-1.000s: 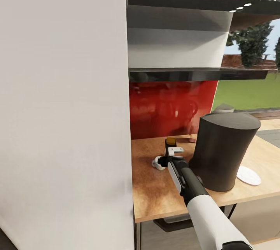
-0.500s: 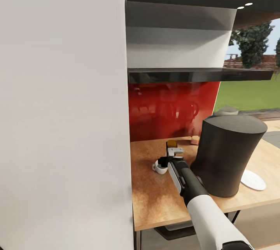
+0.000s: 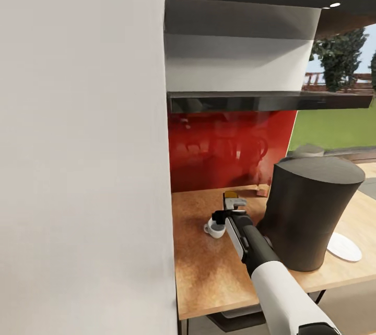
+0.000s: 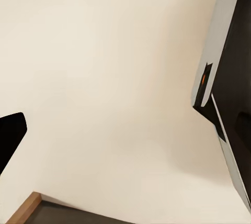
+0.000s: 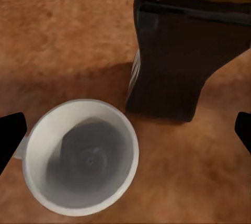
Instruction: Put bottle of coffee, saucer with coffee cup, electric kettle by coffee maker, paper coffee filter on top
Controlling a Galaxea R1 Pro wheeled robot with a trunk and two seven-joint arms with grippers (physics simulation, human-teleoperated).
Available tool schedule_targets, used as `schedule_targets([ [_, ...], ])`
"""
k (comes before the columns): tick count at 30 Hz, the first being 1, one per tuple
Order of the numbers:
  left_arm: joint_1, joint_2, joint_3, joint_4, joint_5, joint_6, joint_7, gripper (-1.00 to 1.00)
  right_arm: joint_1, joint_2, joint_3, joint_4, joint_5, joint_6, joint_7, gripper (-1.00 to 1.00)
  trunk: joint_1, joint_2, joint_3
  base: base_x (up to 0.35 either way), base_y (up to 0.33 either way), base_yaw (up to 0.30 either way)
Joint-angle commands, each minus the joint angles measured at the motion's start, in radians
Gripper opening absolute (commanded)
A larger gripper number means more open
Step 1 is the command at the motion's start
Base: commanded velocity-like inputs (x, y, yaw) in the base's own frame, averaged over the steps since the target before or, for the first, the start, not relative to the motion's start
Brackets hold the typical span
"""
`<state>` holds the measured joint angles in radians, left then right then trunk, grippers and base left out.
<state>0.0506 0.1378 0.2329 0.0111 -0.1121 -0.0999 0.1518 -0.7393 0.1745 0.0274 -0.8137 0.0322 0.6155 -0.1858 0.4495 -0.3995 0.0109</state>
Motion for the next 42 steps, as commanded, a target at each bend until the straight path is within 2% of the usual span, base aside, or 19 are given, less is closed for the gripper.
schedule_targets([
  [1, 0.0, 0.0, 0.008, 0.001, -0.011, -0.004, 0.003, 1.0, 0.0, 0.0, 0.002, 0.0, 0.003, 0.006, -0.003, 1.0, 0.001, 0.0, 0.0, 0.059, -0.018, 0.0],
  [12, 0.001, -0.001, 0.008, 0.001, -0.011, -0.004, 0.003, 1.0, 0.0, 0.0, 0.002, 0.004, 0.003, 0.006, -0.004, 1.0, 0.001, 0.0, 0.0, 0.01, -0.003, 0.0],
  [16, 0.008, -0.001, 0.008, 0.001, -0.011, -0.004, 0.003, 1.0, 0.0, 0.0, 0.001, 0.033, 0.003, 0.006, -0.01, 1.0, 0.001, 0.0, 0.0, 0.0, 0.0, 0.0],
  [23, 0.01, -0.001, 0.008, 0.001, -0.011, -0.004, 0.003, 1.0, 0.0, 0.0, -0.053, 0.051, 0.003, 0.006, -0.052, 1.0, 0.001, 0.0, 0.0, 0.0, 0.0, 0.0],
  [26, 0.01, -0.001, 0.008, 0.001, -0.011, -0.004, 0.003, 1.0, 0.0, 0.0, -0.063, 0.052, 0.002, 0.006, -0.055, 1.0, 0.001, 0.0, 0.0, 0.0, 0.0, 0.0],
  [42, 0.01, -0.004, 0.008, 0.001, -0.011, -0.004, 0.003, 1.0, 0.0, 0.0, -0.066, 0.074, 0.002, 0.006, -0.055, 1.0, 0.001, 0.0, 0.0, 0.043, 0.0, 0.0],
])
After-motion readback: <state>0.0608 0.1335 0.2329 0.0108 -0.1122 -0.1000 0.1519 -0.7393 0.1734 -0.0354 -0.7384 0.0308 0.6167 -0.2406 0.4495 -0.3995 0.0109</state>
